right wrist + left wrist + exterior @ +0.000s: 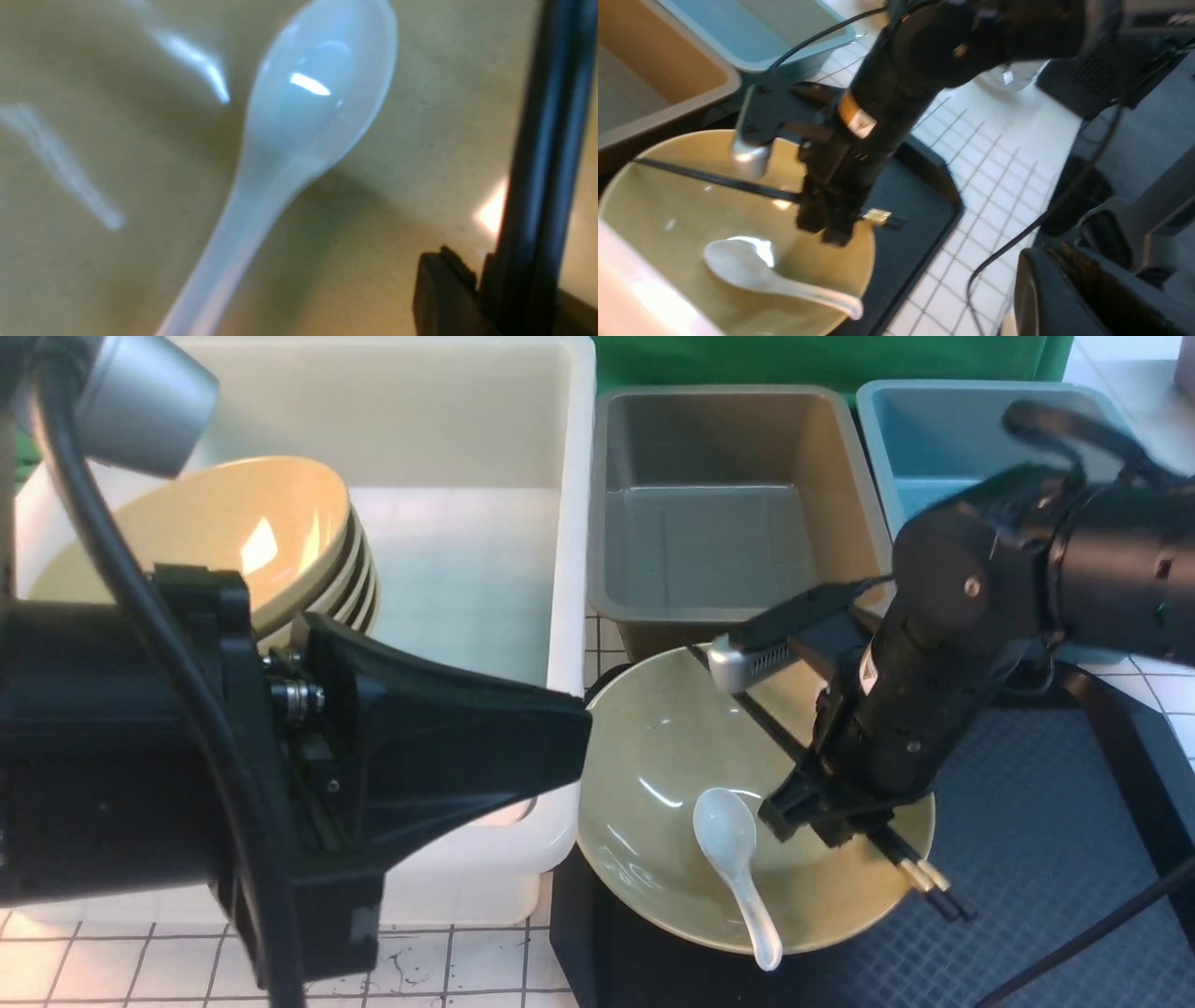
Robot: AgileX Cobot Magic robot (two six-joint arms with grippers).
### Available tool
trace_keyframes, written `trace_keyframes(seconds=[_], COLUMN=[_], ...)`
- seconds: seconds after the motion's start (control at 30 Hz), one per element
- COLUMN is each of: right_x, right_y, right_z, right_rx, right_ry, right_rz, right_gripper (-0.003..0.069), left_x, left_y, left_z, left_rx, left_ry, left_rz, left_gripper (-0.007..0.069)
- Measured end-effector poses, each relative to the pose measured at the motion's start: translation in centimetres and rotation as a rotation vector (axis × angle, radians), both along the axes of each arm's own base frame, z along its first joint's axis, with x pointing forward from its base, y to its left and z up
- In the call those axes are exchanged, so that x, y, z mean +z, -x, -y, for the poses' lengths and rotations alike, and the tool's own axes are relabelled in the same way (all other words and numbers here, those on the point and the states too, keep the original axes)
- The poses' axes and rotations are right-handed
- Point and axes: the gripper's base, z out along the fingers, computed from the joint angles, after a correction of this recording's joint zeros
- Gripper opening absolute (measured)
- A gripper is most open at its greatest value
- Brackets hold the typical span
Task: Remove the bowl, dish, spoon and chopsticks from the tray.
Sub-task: Use the right arm to grab the chopsticks, then use the right arm to put the chopsticks into the small storage box on the right
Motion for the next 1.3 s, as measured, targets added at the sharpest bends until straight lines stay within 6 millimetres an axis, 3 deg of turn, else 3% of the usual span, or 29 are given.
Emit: trace_keyframes(seconds=[0.1,0.2,0.27,0.3,0.37,0.57,0.6,0.7,0.77,0.83,1.03,1.13,1.2,1.23,1.3], right_x=[3.9,8.9,11.1,11.3,12.2,9.3,8.1,6.3,3.9,2.1,-1.3,-1.4,-1.1,-0.4,0.9], right_y=[0.1,-0.6,-2.0,-2.2,-4.8,-12.3,-14.4,-17.2,-20.1,-21.8,-23.0,-22.6,-22.5,-22.4,-21.8], right_z=[0.5,2.9,5.2,5.5,8.4,12.0,12.7,13.8,15.4,16.5,17.5,17.5,17.6,17.6,17.5], right_rx=[0.006,-0.050,-0.111,-0.118,-0.199,-0.311,-0.332,-0.373,-0.434,-0.492,-0.531,-0.540,-0.536,-0.528,-0.502], right_ry=[-0.035,-0.082,-0.103,-0.106,-0.132,-0.253,-0.265,-0.278,-0.282,-0.288,-0.262,-0.242,-0.233,-0.224,-0.213], right_rz=[0.064,0.171,0.242,0.247,0.292,0.306,0.316,0.328,0.339,0.338,0.252,0.199,0.192,0.188,0.166], right_gripper=[0.0099,0.0099,0.0099,0.0099,0.0099,0.0099,0.0099,0.0099,0.0099,0.0099,0.0149,0.0310,0.0373,0.0440,0.0502], left_x=[0.1,0.7,1.2,1.3,2.0,2.6,2.5,2.4,2.1,2.0,1.9,1.9,1.8,1.8,1.6], left_y=[-0.2,-0.8,-1.3,-1.4,-1.9,-2.2,-2.1,-2.0,-1.7,-1.6,-1.5,-1.5,-1.5,-1.4,-1.3], left_z=[-0.1,-0.2,-0.3,-0.3,-0.5,-0.7,-0.6,-0.5,-0.4,-0.3,-0.2,-0.2,-0.2,-0.2,-0.2], left_rx=[0.021,0.081,0.132,0.141,0.189,0.218,0.214,0.192,0.159,0.139,0.132,0.137,0.137,0.133,0.123], left_ry=[0.008,0.054,0.093,0.099,0.138,0.173,0.176,0.165,0.147,0.134,0.136,0.145,0.145,0.135,0.120], left_rz=[0.019,0.075,0.127,0.139,0.205,0.269,0.263,0.249,0.228,0.216,0.192,0.176,0.172,0.168,0.154], left_gripper=[-0.0001,-0.0001,-0.0001,-0.0001,-0.0001,-0.0001,-0.0001,-0.0001,-0.0001,-0.0001,-0.0001,-0.0001,-0.0001,-0.0001,-0.0001])
